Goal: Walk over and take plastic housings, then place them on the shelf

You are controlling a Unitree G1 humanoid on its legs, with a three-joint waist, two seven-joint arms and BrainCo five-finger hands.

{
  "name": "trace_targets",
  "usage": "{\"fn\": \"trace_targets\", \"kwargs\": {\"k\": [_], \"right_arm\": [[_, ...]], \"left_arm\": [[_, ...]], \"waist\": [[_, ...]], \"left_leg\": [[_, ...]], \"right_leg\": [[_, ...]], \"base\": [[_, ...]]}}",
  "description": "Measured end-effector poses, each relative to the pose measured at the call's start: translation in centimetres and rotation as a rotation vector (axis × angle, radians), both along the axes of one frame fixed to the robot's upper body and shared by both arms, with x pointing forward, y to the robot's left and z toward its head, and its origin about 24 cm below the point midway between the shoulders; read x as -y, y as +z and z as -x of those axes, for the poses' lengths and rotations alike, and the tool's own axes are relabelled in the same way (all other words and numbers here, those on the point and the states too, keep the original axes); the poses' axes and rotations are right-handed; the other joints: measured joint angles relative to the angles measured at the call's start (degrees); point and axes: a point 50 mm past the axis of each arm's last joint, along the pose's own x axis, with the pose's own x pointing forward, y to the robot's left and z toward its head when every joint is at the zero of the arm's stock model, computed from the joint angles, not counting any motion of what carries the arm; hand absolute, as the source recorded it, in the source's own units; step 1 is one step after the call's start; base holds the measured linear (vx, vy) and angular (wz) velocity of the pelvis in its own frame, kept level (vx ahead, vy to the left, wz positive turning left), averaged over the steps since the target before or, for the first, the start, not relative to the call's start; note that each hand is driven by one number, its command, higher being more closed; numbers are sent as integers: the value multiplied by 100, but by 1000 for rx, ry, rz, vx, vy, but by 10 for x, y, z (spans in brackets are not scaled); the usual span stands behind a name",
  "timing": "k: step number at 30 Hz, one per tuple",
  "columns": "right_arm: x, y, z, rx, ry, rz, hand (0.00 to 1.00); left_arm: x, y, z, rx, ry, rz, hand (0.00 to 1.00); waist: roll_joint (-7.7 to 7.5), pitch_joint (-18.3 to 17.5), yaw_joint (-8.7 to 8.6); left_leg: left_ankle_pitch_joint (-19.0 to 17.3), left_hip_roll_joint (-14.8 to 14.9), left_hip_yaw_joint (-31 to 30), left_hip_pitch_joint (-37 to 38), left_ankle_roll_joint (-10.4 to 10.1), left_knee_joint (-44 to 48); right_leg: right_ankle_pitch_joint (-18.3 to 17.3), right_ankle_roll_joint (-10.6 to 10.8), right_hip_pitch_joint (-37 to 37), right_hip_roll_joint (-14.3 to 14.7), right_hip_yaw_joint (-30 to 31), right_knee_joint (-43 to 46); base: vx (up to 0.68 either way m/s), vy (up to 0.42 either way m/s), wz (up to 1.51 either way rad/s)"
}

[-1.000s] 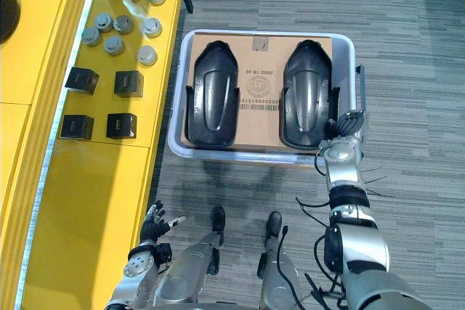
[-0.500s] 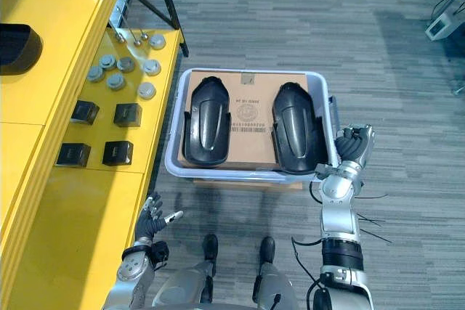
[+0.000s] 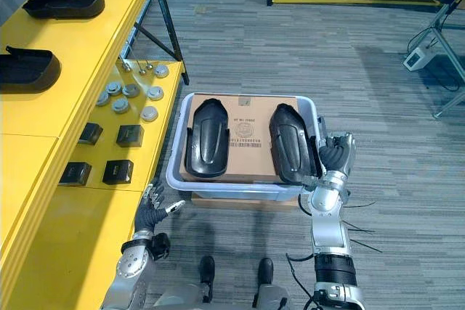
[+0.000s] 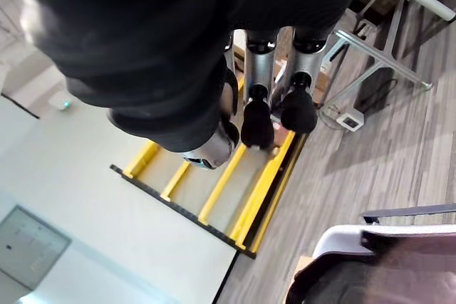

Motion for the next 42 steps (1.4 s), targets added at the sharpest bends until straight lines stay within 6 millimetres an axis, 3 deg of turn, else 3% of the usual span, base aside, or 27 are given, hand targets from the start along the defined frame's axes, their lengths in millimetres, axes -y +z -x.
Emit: {"fn": "trace_targets", "kwargs": {"k": [11,18,23,27,30,33,38,42], "right_arm": [[3,-18,7,-70,-12,-14,0],[17,-38,9,-169,-59,-31,0],[34,-44,-4,-242,-87,-4,0],[42,-36,-27,-266,-97,-4,0],[50,-17,-49,-249,-105,4,0],[64,6,-63,-220,-133,16,0],[69,30,-80,-186,-145,-5,0],[73,33,-87,-207,-166,-56,0]], "left_arm": [[-2,-32,19,-157,6,-10,0],[-6,-43,28,-218,13,-17,0],[-7,-50,33,-256,9,-25,0],[-7,-51,33,-261,7,-25,0],[-4,-50,31,-253,-1,-20,0],[-1,-47,23,-230,-10,-17,0],[6,-44,18,-208,-27,-5,0],[10,-43,18,-208,-28,-3,0]], "waist": [[-92,-197,-4],[-97,-208,4],[-88,-205,-1],[-7,-137,19],[131,142,27],[247,391,156],[292,681,152],[302,915,157]], "left_leg": [[-1,-3,11,71,-1,-23],[1,-42,-61,14,1,-23],[49,-110,-189,-202,17,-23],[103,-132,-210,-396,42,-22],[163,-140,-242,-554,47,-21],[218,-130,-283,-748,43,-20],[231,-128,-311,-957,42,18],[244,-145,-329,-1053,60,50]], "right_leg": [[-13,19,74,-4,2,-31],[-30,43,55,-32,-76,-44],[-26,45,-94,-57,-200,-69],[9,42,-265,-69,-222,-85],[59,35,-394,-89,-259,-104],[97,28,-573,-89,-297,-93],[97,28,-778,-106,-318,-33],[98,27,-855,-138,-327,-24]], "base": [[1,1,0],[3,5,6],[22,9,13],[18,-1,2],[8,5,6],[6,6,7],[16,4,2],[67,12,2]]}}
